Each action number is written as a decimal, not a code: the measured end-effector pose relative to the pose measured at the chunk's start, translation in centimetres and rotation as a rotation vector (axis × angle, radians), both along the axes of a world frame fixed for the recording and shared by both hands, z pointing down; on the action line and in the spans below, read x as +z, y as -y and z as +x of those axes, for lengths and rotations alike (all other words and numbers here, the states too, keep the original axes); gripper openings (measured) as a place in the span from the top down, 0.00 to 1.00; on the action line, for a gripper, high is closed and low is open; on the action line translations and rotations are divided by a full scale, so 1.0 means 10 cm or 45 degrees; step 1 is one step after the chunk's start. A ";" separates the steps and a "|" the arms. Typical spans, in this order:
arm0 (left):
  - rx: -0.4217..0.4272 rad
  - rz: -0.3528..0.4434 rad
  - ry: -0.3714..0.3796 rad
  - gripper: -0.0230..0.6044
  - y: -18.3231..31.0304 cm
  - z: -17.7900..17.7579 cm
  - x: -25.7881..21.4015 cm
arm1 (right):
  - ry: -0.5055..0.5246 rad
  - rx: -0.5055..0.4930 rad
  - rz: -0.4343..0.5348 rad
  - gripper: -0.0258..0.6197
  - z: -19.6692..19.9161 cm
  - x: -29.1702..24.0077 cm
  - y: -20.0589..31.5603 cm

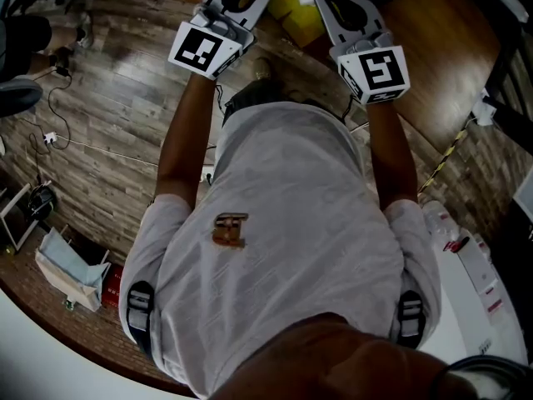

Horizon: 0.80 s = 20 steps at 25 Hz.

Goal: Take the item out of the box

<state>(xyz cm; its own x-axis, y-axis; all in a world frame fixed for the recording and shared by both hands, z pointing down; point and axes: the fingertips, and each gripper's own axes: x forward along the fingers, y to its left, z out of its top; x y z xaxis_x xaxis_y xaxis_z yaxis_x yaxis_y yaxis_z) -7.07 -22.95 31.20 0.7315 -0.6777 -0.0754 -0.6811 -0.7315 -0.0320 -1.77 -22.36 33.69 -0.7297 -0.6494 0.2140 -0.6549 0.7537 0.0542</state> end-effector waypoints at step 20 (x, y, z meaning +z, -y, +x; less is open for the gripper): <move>0.174 -0.033 -0.026 0.93 0.60 -0.29 0.27 | -0.180 0.207 -0.155 0.91 -0.34 0.52 0.54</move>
